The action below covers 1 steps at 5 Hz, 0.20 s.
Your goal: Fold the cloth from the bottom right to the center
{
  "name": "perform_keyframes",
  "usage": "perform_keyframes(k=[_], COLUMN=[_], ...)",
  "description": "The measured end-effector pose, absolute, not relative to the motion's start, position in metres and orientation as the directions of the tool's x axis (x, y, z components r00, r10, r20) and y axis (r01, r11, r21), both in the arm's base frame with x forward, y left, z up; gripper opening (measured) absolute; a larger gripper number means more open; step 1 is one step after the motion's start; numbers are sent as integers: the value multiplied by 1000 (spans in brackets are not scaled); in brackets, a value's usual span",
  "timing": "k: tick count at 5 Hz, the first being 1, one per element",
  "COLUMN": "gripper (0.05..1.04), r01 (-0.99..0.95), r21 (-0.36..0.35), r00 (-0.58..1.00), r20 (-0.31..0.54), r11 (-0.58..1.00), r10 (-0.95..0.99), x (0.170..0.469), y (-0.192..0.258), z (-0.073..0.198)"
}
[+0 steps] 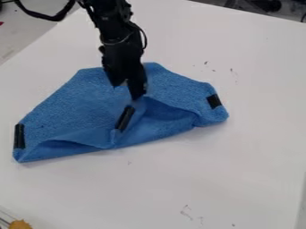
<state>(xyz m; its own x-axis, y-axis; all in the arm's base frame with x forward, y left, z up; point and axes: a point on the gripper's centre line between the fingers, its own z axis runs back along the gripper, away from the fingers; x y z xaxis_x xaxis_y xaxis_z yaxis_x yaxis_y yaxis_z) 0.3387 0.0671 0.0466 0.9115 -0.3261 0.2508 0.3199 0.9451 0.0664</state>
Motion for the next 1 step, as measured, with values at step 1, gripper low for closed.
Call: perform_keyframes(k=[1], gripper=[1005], r01=[306], r21=[59], r00=[925], r20=[217], r11=[950], r10=[-311], x=[337], y=[63], z=[49])
